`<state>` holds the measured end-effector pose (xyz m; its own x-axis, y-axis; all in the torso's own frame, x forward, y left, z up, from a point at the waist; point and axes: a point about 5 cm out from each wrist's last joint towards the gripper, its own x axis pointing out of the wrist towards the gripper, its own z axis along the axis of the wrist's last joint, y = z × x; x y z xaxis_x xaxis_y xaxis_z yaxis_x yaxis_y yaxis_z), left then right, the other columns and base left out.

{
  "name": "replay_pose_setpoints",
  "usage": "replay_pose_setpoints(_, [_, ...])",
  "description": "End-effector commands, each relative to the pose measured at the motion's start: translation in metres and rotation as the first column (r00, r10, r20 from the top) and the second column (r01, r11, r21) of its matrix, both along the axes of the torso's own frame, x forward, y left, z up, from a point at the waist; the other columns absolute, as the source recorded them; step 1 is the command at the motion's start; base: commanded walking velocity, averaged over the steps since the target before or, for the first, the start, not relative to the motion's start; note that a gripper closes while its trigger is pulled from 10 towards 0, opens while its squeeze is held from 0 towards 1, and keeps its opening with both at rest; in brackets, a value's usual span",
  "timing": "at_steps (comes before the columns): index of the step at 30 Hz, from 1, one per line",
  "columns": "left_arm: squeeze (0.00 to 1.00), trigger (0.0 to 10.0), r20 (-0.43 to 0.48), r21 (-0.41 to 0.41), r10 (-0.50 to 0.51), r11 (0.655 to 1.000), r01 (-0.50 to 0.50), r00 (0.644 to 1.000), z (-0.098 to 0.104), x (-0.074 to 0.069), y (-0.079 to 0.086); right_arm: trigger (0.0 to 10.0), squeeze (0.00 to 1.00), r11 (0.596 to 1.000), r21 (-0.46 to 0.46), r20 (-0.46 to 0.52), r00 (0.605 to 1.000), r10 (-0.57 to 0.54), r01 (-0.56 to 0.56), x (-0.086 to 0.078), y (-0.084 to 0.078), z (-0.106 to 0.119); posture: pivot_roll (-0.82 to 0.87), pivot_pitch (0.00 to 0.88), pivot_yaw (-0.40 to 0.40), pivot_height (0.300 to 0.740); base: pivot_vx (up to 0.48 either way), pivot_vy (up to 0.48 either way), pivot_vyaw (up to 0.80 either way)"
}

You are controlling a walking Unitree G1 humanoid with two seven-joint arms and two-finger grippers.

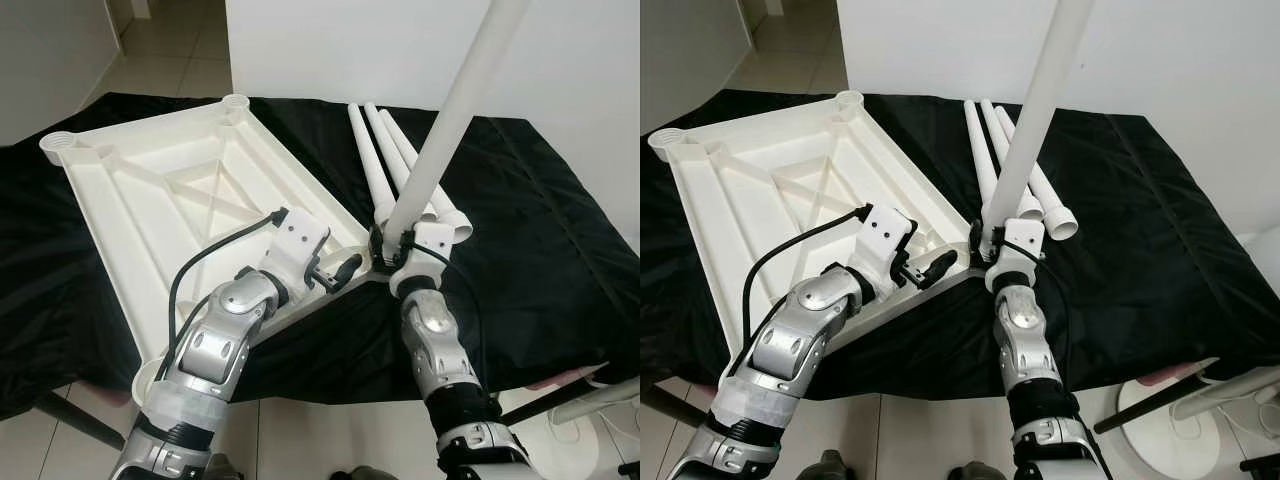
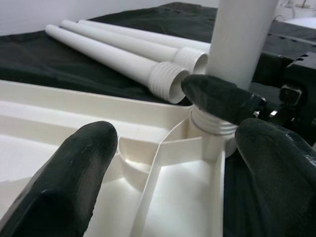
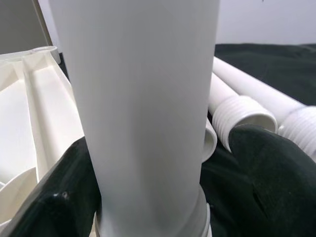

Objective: Building children table

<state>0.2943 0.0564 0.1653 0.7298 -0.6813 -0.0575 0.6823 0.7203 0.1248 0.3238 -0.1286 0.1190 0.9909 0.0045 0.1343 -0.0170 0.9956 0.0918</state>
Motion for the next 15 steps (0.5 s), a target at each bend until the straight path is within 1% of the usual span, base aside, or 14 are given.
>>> replay_pose_setpoints(1, [0.00,10.0,0.014,-0.018,0.083,0.996,-0.083,0.996,0.002,0.004,0.001,10.0,1.00,1.000,0.008,0.021,1.000,0.004,-0.004,-0.005,-0.005,0.000,0.01,0.000,-0.047,0.740,0.000,0.000,0.00])
replay_pose_setpoints(2, [0.00,10.0,0.015,-0.021,0.086,0.996,-0.086,0.996,0.003,0.003,0.001,10.0,0.00,1.000,0.001,0.028,1.000,0.011,-0.011,-0.009,-0.006,0.000,0.01,0.000,-0.051,0.740,0.000,0.000,0.00])
replay_pose_setpoints(3, [0.00,10.0,0.015,-0.021,0.086,0.996,-0.086,0.996,0.003,0.003,0.001,10.0,0.00,1.000,0.001,0.028,1.000,0.011,-0.011,-0.009,-0.006,0.000,0.01,0.000,-0.051,0.740,0.000,0.000,0.00])
replay_pose_setpoints(5, [0.00,10.0,0.011,-0.030,0.092,0.995,-0.091,0.996,0.003,0.002,0.002,10.0,0.00,0.999,-0.015,0.023,0.999,0.030,-0.029,-0.017,-0.005,-0.002,0.01,0.000,-0.053,0.740,0.000,0.000,0.00])
replay_pose_setpoints(10, [0.00,10.0,-0.001,-0.040,0.096,0.995,-0.096,0.995,0.003,0.000,0.002,10.0,0.00,0.999,-0.019,0.018,0.999,0.044,-0.044,-0.025,-0.004,-0.005,0.01,0.000,-0.059,0.740,0.000,0.000,0.00])
replay_pose_setpoints(11, [0.00,10.0,-0.017,-0.034,0.103,0.994,-0.104,0.995,0.001,0.000,0.003,10.0,0.00,0.998,-0.018,0.021,0.998,0.053,-0.053,-0.029,-0.003,-0.005,0.01,0.000,-0.060,0.740,0.000,0.000,0.00])
replay_pose_setpoints(14, [0.00,10.0,-0.031,-0.020,0.121,0.992,-0.122,0.992,0.000,0.001,0.005,10.0,0.00,0.998,-0.018,0.023,0.997,0.068,-0.068,-0.032,-0.002,-0.006,0.01,0.000,-0.058,0.740,0.000,0.000,0.00])
replay_pose_setpoints(15, [0.00,10.0,-0.052,0.000,0.150,0.989,-0.150,0.987,-0.003,0.003,0.009,10.0,0.00,0.996,-0.023,0.026,0.996,0.083,-0.082,-0.035,-0.002,-0.006,0.01,0.000,-0.057,0.740,0.000,0.000,0.00])
